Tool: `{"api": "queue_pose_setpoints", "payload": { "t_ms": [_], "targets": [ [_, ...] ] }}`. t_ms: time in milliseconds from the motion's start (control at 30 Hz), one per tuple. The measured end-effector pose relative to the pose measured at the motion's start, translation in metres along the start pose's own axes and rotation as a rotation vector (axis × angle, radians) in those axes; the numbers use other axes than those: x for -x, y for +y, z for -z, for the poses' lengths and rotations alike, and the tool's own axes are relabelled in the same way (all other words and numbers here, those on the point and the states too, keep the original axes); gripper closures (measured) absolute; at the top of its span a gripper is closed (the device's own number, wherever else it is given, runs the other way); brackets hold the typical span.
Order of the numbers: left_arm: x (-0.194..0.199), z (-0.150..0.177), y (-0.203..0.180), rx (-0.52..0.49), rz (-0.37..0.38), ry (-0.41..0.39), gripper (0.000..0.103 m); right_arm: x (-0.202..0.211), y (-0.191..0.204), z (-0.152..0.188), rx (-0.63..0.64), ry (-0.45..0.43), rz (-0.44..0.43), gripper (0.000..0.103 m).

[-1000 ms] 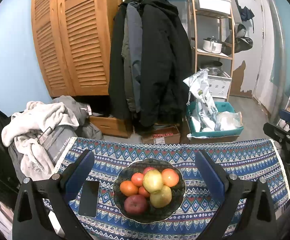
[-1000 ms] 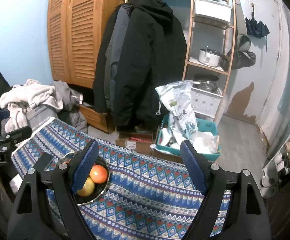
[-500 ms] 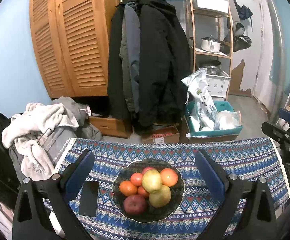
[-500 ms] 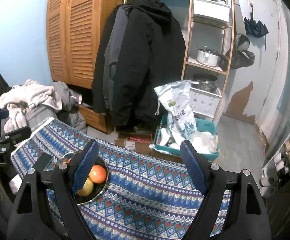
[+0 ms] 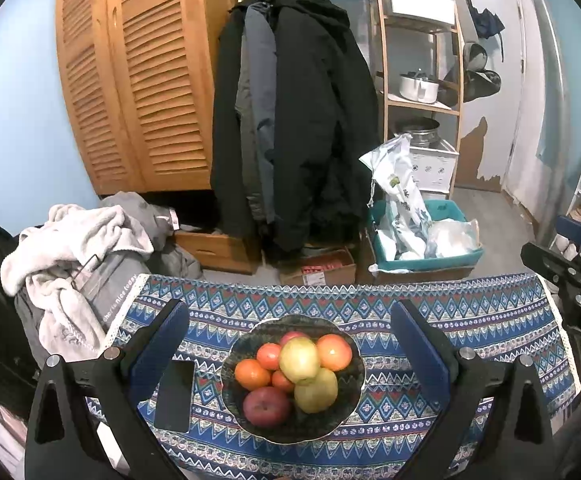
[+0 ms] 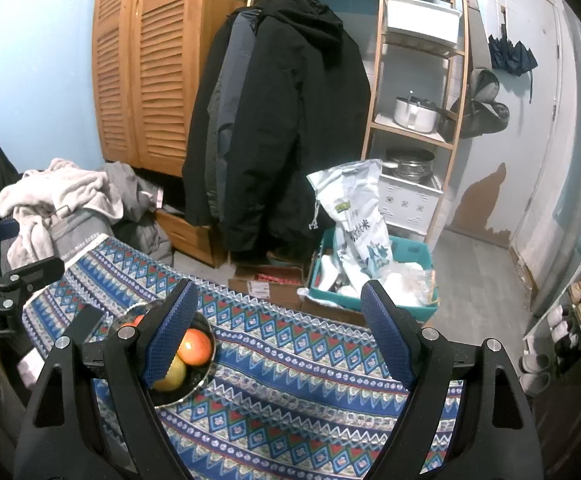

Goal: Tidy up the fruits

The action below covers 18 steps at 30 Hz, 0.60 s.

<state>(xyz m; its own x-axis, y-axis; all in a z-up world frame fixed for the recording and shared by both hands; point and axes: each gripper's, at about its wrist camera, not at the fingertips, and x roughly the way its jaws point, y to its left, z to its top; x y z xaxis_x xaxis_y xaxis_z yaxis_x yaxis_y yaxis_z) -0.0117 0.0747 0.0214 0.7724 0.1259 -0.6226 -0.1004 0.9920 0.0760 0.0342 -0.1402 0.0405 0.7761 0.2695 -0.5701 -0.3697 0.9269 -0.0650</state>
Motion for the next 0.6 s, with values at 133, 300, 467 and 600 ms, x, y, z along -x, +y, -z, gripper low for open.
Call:
{"api": "queue_pose_setpoints", "payload": {
  "t_ms": [133,300,467,600],
  "targets": [
    [0.0003,0.0001,0.0000,-0.001,0.003,-0.001,0.001,0.0003,-0.0005,0.0001,0.000,0.000,0.000,0.020],
    [-0.0001,0.0005,-0.0006,-0.001,0.003,0.001,0.001,0.0006,-0.0019,0.0002,0.001,0.000,0.000,0.020],
    [-0.0024,0.0016,-0.0019,-0.001,0.012,0.009,0.001,0.0002,-0.0001,-0.0003,0.001,0.000,0.001,0.020],
    [-0.0039,0.0028,-0.0033,-0.005,0.014,0.015,0.001,0.0006,-0.0015,0.0005,-0.002,0.000,0.002,0.020]
  ]
}}
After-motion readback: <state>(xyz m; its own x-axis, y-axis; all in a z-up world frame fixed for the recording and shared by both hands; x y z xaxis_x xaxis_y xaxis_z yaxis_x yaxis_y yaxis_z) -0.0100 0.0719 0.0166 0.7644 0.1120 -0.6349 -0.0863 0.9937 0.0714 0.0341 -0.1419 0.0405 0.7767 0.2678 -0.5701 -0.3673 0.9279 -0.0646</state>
